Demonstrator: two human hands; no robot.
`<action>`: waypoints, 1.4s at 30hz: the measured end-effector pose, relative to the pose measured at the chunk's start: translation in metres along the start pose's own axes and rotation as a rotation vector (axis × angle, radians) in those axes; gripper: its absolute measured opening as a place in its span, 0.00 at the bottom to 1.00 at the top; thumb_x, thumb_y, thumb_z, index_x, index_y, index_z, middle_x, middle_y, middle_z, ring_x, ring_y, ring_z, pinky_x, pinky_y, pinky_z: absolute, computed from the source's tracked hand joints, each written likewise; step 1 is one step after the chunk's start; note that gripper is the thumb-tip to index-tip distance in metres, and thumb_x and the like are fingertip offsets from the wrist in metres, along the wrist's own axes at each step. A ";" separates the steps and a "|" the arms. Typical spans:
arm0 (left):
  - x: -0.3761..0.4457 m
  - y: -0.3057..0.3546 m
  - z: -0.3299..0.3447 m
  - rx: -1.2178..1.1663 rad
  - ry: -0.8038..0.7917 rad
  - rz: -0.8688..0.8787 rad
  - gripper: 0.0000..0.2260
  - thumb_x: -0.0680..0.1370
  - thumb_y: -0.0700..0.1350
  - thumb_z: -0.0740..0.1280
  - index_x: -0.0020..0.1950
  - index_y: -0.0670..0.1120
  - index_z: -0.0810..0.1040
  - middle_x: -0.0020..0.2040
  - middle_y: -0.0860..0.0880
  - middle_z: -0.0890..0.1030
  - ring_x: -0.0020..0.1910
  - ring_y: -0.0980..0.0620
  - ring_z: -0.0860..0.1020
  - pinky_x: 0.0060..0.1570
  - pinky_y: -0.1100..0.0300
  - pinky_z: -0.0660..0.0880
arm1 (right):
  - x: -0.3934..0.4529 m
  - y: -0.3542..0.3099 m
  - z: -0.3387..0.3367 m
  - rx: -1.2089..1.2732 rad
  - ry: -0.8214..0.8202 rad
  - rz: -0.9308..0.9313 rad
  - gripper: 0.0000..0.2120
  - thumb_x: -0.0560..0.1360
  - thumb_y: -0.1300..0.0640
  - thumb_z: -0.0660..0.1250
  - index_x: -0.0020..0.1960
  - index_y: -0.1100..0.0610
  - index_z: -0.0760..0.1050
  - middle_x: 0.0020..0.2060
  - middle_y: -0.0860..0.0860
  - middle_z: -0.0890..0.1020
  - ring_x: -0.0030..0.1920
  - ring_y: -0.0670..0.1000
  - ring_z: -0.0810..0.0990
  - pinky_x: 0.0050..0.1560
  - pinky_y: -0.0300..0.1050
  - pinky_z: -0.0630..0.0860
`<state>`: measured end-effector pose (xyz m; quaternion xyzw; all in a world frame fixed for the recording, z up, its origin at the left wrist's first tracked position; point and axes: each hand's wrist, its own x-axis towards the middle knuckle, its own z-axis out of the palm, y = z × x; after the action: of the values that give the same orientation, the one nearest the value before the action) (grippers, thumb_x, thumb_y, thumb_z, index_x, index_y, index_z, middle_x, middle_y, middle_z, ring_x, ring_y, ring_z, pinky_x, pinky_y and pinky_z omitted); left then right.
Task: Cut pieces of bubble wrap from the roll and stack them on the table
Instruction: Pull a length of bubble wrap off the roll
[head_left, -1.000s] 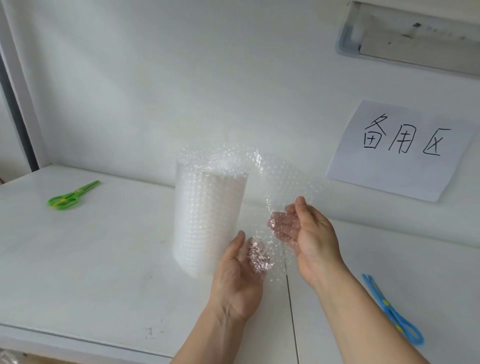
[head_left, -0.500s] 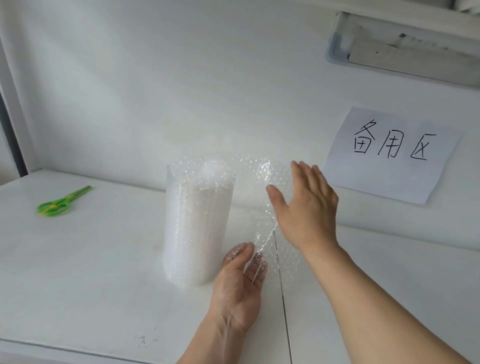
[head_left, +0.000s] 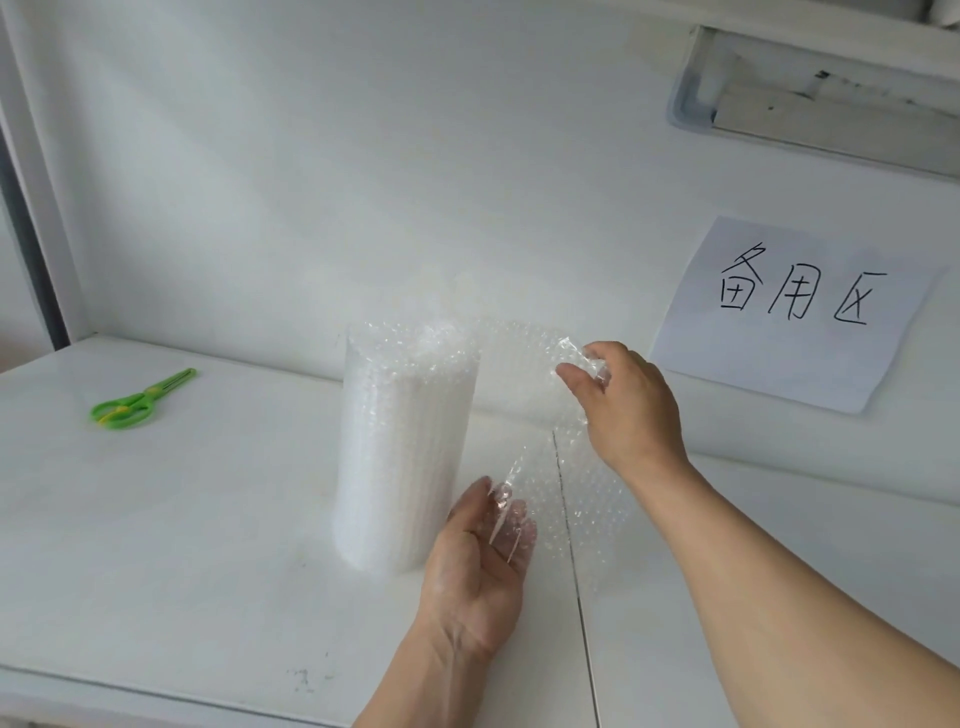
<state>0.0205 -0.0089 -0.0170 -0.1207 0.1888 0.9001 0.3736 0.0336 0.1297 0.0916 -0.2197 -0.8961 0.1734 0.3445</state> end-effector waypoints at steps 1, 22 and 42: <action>0.000 0.000 -0.001 0.013 0.000 0.011 0.04 0.77 0.41 0.69 0.51 0.47 0.81 0.40 0.49 0.84 0.40 0.50 0.81 0.49 0.56 0.76 | 0.002 0.002 -0.002 0.000 0.011 -0.001 0.20 0.78 0.43 0.64 0.64 0.54 0.74 0.57 0.52 0.80 0.58 0.55 0.76 0.57 0.47 0.70; 0.004 -0.008 0.001 0.234 0.022 0.148 0.07 0.77 0.45 0.70 0.41 0.44 0.76 0.40 0.46 0.81 0.36 0.49 0.77 0.44 0.55 0.76 | 0.033 -0.010 -0.009 0.253 -0.135 0.060 0.11 0.78 0.50 0.65 0.45 0.58 0.77 0.41 0.42 0.82 0.52 0.47 0.81 0.48 0.41 0.72; -0.008 0.006 0.007 -0.012 -0.071 0.066 0.10 0.78 0.33 0.64 0.46 0.47 0.79 0.45 0.50 0.86 0.47 0.48 0.82 0.59 0.52 0.74 | 0.042 -0.007 -0.010 0.065 -0.156 -0.032 0.07 0.78 0.46 0.64 0.47 0.49 0.76 0.35 0.44 0.82 0.40 0.50 0.80 0.46 0.49 0.77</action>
<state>0.0211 -0.0144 -0.0067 -0.0847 0.1738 0.9169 0.3492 0.0103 0.1467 0.1248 -0.1797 -0.9175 0.2136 0.2834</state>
